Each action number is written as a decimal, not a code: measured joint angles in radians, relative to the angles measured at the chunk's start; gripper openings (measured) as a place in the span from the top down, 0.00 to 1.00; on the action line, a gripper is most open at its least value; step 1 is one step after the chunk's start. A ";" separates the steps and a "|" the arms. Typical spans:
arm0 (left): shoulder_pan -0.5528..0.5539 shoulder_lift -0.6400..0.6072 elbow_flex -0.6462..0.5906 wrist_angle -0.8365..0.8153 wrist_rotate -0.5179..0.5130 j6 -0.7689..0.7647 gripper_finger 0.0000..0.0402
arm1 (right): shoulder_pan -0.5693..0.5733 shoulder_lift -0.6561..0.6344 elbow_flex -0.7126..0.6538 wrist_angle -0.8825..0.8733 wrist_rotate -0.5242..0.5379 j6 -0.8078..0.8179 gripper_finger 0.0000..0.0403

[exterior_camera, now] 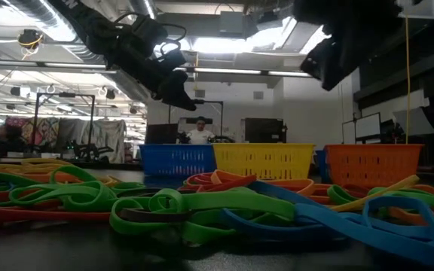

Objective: Sort rubber bands into baskets
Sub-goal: Put the orange rubber band into the left blue basket, then put the yellow rubber band into the orange basket

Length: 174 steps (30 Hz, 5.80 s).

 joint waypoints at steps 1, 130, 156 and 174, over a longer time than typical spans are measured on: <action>0.000 0.000 0.000 0.000 0.001 -0.011 0.75 | 0.029 0.004 0.000 0.001 0.023 0.025 0.61; -0.280 -0.420 0.001 -0.710 0.014 -0.272 0.78 | -0.395 0.444 0.333 0.412 0.164 -0.473 0.99; -0.647 -0.430 -0.211 -0.482 0.050 -0.519 0.78 | -0.395 0.494 0.333 0.442 0.257 -0.471 0.51; -0.674 -0.300 -0.345 -0.407 -0.006 -0.513 0.78 | -0.395 0.493 0.333 0.410 0.250 -0.470 0.51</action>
